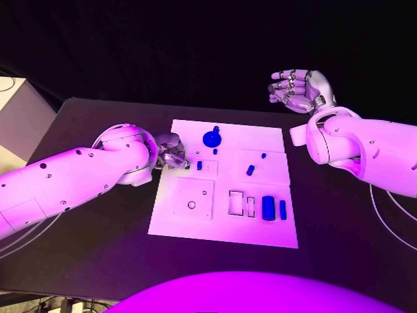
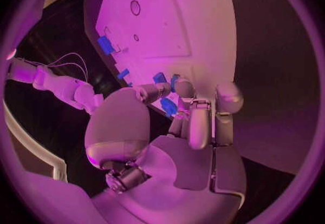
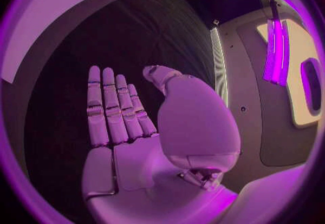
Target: Assemble the parts on the task board
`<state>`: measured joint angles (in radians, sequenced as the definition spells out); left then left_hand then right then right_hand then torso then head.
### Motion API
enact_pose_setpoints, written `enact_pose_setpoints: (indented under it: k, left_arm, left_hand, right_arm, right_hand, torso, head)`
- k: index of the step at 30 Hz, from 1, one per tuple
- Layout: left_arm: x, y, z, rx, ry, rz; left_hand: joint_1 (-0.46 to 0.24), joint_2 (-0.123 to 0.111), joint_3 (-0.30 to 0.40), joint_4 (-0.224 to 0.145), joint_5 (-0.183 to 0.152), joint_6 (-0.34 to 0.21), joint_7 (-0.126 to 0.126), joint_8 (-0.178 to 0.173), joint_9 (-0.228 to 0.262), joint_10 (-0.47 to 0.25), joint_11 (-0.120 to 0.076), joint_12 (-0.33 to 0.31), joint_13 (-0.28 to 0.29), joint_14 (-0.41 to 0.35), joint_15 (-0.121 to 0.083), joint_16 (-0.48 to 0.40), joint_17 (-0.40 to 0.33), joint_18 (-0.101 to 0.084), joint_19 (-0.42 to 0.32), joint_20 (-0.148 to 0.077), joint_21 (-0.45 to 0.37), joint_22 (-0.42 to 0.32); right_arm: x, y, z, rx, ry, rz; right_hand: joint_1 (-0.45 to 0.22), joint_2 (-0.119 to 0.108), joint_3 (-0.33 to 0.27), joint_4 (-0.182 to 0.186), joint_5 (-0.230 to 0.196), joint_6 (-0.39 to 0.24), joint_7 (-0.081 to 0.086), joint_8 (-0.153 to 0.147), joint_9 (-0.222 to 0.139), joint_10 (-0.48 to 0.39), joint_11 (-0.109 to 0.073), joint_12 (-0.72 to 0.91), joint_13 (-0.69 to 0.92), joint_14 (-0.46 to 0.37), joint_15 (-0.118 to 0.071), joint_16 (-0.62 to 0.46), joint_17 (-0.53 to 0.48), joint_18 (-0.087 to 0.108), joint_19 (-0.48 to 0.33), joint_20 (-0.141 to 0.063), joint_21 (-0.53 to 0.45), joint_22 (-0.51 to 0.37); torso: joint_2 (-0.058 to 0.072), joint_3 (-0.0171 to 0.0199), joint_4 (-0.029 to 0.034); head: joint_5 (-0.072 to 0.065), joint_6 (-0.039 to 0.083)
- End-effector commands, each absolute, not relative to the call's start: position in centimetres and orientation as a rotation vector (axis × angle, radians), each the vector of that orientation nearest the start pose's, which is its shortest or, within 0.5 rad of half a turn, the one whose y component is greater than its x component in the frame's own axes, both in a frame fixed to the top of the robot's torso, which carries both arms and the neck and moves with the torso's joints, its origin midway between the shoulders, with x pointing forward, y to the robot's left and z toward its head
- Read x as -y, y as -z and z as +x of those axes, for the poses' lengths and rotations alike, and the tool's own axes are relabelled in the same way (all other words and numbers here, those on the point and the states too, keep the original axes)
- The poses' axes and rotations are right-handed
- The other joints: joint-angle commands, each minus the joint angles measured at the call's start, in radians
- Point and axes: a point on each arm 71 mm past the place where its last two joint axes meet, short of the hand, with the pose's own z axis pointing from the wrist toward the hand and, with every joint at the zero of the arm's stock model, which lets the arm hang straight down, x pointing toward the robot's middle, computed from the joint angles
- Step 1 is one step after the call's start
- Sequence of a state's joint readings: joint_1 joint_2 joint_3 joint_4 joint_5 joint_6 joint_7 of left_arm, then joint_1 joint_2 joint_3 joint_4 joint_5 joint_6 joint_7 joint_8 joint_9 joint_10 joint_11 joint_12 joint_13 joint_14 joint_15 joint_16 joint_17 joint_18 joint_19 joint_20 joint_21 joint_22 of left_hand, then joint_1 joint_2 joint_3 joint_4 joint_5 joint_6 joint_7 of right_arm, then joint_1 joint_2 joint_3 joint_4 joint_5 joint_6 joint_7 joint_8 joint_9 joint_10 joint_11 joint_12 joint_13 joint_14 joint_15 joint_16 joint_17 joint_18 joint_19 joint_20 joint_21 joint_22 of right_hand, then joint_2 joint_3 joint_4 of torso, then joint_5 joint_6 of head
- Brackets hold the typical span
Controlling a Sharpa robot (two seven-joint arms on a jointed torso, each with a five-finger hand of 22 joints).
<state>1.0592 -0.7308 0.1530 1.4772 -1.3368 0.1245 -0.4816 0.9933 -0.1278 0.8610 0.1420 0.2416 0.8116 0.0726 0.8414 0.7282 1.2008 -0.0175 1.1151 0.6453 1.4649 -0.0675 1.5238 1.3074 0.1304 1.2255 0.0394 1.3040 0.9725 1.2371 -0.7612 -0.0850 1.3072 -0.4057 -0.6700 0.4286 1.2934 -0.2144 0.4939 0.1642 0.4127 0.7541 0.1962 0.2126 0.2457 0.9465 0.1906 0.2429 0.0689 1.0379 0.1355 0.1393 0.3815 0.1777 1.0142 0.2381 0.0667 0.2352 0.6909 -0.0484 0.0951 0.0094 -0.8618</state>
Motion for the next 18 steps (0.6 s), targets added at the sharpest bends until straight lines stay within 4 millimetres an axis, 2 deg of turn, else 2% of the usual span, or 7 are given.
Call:
enact_pose_setpoints:
  k: [1,18]
  left_arm:
    - [-17.12,22.51,48.52,-2.193,0.455,-0.017]
    - [-17.47,23.06,48.47,-2.230,0.413,0.015]
  left_hand:
    - [0.002,0.008,0.183,-0.181,-0.002,0.015,-0.015,0.003,-0.002,-0.004,0.001,-0.003,-0.001,0.069,-0.005,-0.003,0.140,-0.007,-0.005,-0.001,-0.006,0.000]
    - [0.011,0.003,0.180,-0.193,0.003,0.021,-0.016,0.005,-0.007,0.012,-0.001,0.016,0.031,0.076,-0.006,0.006,0.164,-0.010,0.003,0.000,0.001,0.015]
  right_arm:
    - [24.39,16.98,52.87,-1.218,-1.078,0.681]
    - [24.41,16.99,52.79,-1.223,-1.080,0.683]
  right_hand:
    - [-0.009,0.003,-0.004,0.000,0.004,0.008,0.068,-0.004,-0.001,0.003,0.005,-0.006,-0.002,0.002,0.004,-0.006,-0.001,0.005,-0.001,0.004,-0.001,-0.001]
    - [-0.011,0.003,-0.006,0.000,0.005,0.007,0.069,-0.005,-0.001,0.003,0.006,-0.006,-0.002,0.002,0.004,-0.007,-0.002,0.005,-0.001,0.005,-0.001,-0.004]
  torso:
    - [0.001,0.0001,0.0002]
    - [-0.001,-0.0006,0.0006]
  head:
    - [-0.001,-0.002]
    - [-0.004,-0.009]
